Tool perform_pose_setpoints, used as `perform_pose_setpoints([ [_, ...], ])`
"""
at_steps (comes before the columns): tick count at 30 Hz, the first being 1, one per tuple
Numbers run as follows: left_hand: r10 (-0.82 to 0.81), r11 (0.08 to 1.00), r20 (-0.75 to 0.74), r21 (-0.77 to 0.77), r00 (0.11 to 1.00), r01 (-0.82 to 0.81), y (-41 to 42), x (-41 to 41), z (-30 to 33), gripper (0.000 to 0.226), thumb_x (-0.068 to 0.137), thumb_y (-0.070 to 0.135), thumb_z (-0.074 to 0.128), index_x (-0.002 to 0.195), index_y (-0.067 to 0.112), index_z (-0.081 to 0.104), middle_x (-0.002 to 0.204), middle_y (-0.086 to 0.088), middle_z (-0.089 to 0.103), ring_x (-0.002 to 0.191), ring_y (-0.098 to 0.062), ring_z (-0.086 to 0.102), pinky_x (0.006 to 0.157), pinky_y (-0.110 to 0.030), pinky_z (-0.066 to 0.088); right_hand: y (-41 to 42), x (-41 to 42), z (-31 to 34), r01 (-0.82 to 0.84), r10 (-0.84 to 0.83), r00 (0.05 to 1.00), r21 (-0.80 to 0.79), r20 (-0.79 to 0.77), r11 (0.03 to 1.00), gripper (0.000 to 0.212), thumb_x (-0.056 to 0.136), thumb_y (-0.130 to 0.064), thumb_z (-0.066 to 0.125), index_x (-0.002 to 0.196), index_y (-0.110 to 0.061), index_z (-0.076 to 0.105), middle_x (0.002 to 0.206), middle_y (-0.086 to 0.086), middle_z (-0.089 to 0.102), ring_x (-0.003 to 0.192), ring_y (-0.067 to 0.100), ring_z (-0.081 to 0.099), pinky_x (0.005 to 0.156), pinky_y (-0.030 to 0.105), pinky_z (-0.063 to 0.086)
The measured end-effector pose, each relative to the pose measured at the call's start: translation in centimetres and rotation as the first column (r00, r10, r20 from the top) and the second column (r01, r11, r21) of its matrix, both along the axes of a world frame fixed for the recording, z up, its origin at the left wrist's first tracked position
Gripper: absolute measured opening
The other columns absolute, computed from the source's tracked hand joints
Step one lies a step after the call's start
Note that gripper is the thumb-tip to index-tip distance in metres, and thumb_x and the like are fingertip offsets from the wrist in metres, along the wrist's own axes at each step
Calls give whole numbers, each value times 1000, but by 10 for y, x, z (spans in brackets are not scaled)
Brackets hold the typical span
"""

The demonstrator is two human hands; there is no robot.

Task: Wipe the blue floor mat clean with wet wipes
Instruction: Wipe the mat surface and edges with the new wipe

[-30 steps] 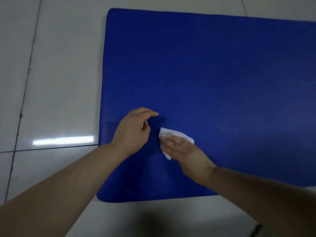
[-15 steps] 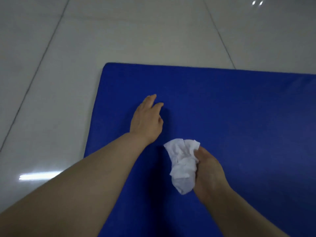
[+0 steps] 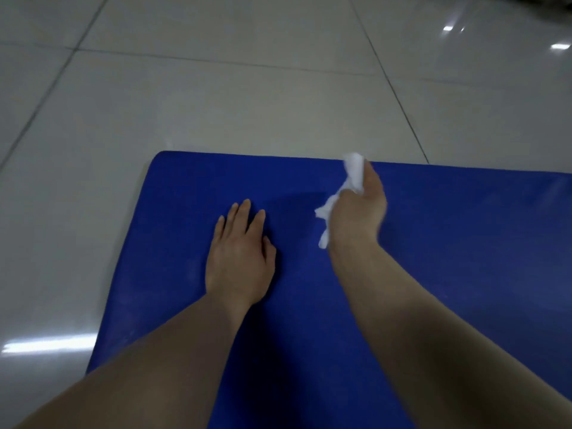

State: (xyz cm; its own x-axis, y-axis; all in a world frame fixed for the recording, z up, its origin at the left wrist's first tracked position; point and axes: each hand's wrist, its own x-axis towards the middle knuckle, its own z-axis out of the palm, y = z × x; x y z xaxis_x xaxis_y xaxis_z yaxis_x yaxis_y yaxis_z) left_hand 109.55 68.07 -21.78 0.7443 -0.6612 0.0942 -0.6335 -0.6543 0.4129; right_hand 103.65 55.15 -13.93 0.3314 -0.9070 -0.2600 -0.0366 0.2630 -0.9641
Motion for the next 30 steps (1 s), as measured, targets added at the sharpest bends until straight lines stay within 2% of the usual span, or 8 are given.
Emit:
perform_pose_setpoints([
  [3, 61, 991, -32, -115, 998, -65, 1, 5, -6, 43, 92, 12, 51, 135, 7, 52, 152, -14, 33, 143, -27, 25, 116, -34, 10, -2, 64, -20, -377, 163, 892, -496, -421, 782, 51, 97, -2, 37, 147, -15, 32, 138, -3, 43, 117, 14, 51, 94, 25, 42],
  [6, 108, 979, -53, -165, 993, -116, -1, 9, -10, 43, 92, 20, 44, 131, 7, 55, 149, -14, 38, 141, -28, 29, 115, -38, 16, -10, 83, -63, -894, 209, 399, -328, -893, 304, 55, 102, -27, 33, 152, -14, 14, 159, 3, 15, 145, 21, 13, 118, 33, 13],
  [9, 125, 985, -9, -115, 992, -126, -2, 10, -10, 53, 89, 30, 31, 131, 9, 56, 148, -14, 39, 141, -29, 28, 116, -44, 16, -24, 70, -72, -945, 104, 310, -295, -945, 141, 55, 104, -29, 27, 154, -18, 5, 161, -1, -2, 147, 15, -2, 120, 32, 4],
  [12, 129, 990, 8, -53, 992, -128, -3, 10, -10, 55, 89, 31, 28, 132, 10, 56, 149, -13, 40, 141, -29, 29, 117, -47, 18, -58, 43, -56, -961, 18, 227, -220, -974, 169, 56, 103, -15, 32, 152, -13, 7, 161, -1, -1, 147, 16, 3, 117, 28, 13],
  [17, 130, 991, 43, 17, 991, -131, -7, 10, -11, 55, 90, 30, 27, 132, 10, 56, 148, -13, 41, 139, -30, 33, 117, -43, 16, -111, 16, -52, -752, -88, 228, -233, -970, 616, 52, 100, -13, 35, 149, -8, 21, 157, 8, 17, 143, 26, 20, 117, 40, 21],
  [19, 127, 991, 49, 36, 991, -129, -8, 11, -10, 55, 90, 30, 27, 132, 10, 55, 148, -13, 40, 139, -30, 33, 117, -41, 13, -95, 32, -57, -796, -163, 164, -228, -973, 561, 54, 102, -22, 27, 152, -7, 12, 159, 8, 11, 147, 26, 7, 118, 42, 8],
  [23, 117, 992, 61, 48, 991, -120, -8, 13, -10, 54, 89, 29, 28, 132, 10, 55, 148, -14, 40, 139, -30, 32, 116, -40, 13, -30, 85, -70, -921, -27, 336, -334, -941, 199, 52, 102, -28, 23, 151, -13, 17, 159, 6, 12, 146, 24, 8, 117, 40, 8],
  [30, 125, 990, 60, 61, 990, -128, -8, 13, -9, 54, 89, 30, 28, 132, 12, 56, 148, -12, 40, 139, -30, 33, 116, -40, 14, -76, 45, -62, -967, -85, 199, -210, -976, 147, 58, 99, -17, 30, 153, -13, 7, 161, 2, 5, 147, 17, 6, 118, 35, 6],
])
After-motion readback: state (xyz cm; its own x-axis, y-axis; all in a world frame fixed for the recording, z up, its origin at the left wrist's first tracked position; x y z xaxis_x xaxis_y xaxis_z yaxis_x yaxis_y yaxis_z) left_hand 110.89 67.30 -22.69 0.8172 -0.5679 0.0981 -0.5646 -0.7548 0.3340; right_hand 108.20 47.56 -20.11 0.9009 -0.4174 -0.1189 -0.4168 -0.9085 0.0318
